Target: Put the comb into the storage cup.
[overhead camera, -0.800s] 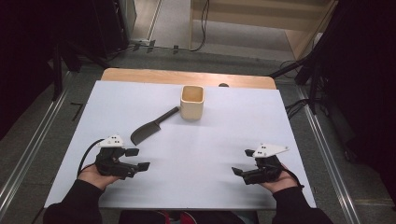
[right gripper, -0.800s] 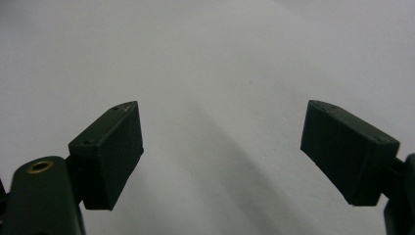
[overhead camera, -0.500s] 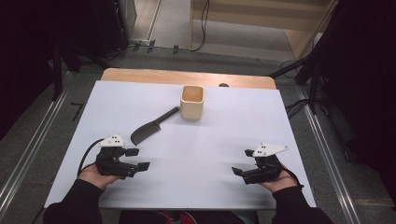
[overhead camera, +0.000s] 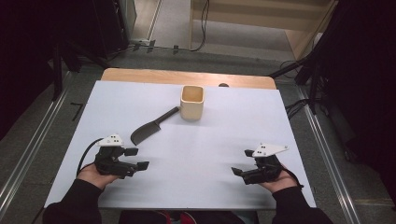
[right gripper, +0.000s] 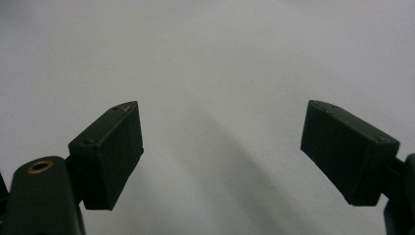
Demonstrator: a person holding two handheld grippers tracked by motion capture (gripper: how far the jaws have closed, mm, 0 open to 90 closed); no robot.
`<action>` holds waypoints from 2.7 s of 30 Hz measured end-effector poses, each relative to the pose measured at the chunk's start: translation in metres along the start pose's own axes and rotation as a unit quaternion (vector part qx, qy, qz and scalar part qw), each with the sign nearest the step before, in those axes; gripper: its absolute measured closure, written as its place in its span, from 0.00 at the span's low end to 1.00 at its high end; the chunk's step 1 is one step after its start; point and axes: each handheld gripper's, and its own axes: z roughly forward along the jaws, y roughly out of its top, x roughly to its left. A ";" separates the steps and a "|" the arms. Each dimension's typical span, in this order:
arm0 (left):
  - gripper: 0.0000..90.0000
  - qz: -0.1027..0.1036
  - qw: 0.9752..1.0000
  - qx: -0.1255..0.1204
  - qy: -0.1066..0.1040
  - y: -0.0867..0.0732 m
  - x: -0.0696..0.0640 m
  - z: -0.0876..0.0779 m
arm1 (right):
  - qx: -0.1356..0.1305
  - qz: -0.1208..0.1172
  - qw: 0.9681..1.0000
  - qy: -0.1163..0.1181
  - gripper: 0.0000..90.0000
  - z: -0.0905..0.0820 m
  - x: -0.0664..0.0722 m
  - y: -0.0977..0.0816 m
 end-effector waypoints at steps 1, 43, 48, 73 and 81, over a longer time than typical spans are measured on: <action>0.25 0.000 1.000 0.000 0.000 0.000 0.000 0.000 | 0.000 0.000 1.000 0.001 0.16 0.000 0.000 0.000; 0.25 -0.021 0.999 -0.024 0.010 0.017 0.012 0.002 | 0.001 0.003 1.000 0.001 0.16 0.000 -0.002 0.000; 0.25 -0.029 0.999 -0.013 0.004 0.024 0.013 0.008 | 0.000 0.007 1.000 0.002 0.16 0.000 -0.003 0.000; 0.28 -0.004 1.000 0.002 -0.018 0.063 0.014 0.024 | 0.001 0.011 1.000 0.002 0.16 0.000 -0.005 -0.001; 0.30 -0.011 1.000 0.004 -0.015 0.071 0.021 0.028 | 0.000 0.012 1.000 0.005 0.16 0.001 -0.005 -0.001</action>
